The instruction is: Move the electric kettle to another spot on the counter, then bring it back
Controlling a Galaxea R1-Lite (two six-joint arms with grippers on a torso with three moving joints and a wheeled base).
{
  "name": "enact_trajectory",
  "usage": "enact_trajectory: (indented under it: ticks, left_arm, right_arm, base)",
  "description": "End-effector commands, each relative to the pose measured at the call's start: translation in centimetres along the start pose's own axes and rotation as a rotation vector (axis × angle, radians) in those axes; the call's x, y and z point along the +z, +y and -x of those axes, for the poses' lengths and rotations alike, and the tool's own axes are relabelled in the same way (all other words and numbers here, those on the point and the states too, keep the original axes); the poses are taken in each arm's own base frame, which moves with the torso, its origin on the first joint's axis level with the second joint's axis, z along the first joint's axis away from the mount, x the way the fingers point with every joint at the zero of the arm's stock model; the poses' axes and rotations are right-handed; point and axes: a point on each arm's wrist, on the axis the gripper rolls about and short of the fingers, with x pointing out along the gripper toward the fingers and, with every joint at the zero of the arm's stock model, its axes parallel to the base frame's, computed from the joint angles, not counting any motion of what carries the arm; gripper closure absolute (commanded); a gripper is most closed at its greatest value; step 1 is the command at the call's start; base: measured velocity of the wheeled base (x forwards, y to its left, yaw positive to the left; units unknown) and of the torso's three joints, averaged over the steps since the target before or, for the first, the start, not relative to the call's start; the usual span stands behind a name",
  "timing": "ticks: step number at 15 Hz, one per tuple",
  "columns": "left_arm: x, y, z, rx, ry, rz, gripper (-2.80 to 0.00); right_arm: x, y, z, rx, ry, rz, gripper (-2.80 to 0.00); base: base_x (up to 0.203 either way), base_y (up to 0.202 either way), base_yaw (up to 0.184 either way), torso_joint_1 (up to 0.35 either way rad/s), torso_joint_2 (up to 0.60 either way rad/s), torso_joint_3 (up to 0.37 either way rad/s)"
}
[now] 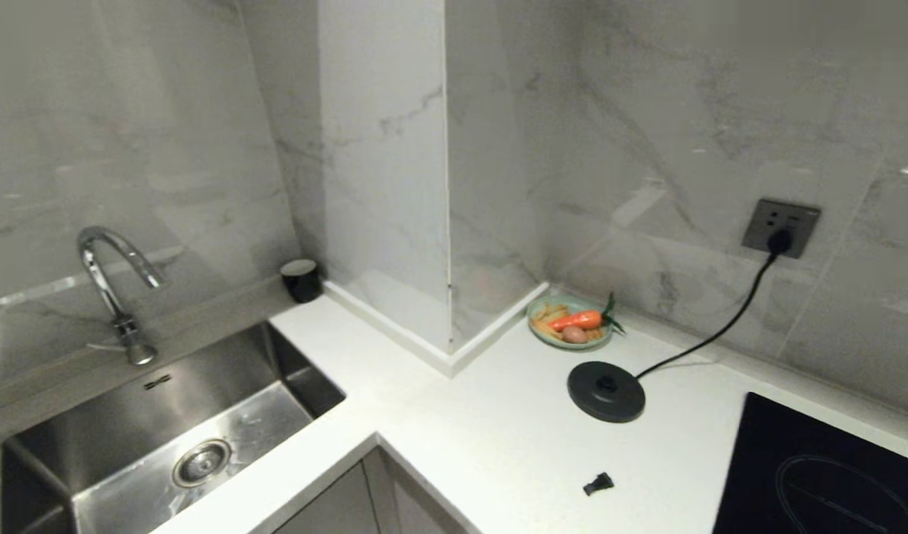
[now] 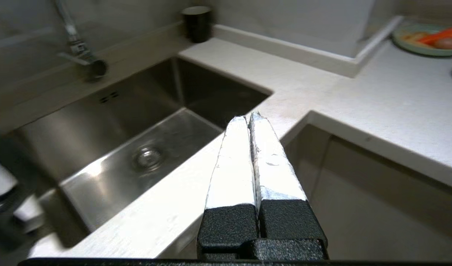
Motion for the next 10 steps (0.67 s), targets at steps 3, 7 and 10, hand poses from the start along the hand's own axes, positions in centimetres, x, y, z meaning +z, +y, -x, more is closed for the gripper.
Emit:
enact_trajectory:
  ticks: [3, 7, 10]
  left_arm:
    - [0.04, 0.00, -0.01, 0.000, 0.002, 0.000, 0.00]
    - [0.00, 0.00, -0.02, -0.001, 0.003, 0.000, 0.00]
    - [0.00, 0.00, -0.02, -0.001, 0.003, 0.000, 0.00]
  right_arm:
    - [0.00, 0.00, 0.00, 0.000, 0.000, 0.000, 0.00]
    - [0.00, 0.00, 0.00, 0.000, 0.000, 0.000, 0.00]
    - [0.00, 0.00, 0.00, 0.000, 0.000, 0.000, 0.00]
  base:
    - [0.004, 0.008, -0.174, 0.004, 0.00, 0.001]
    - [0.002, 0.008, -0.177, 0.001, 0.00, 0.003]
    - [0.004, 0.006, -0.174, 0.001, 0.00, 0.000]
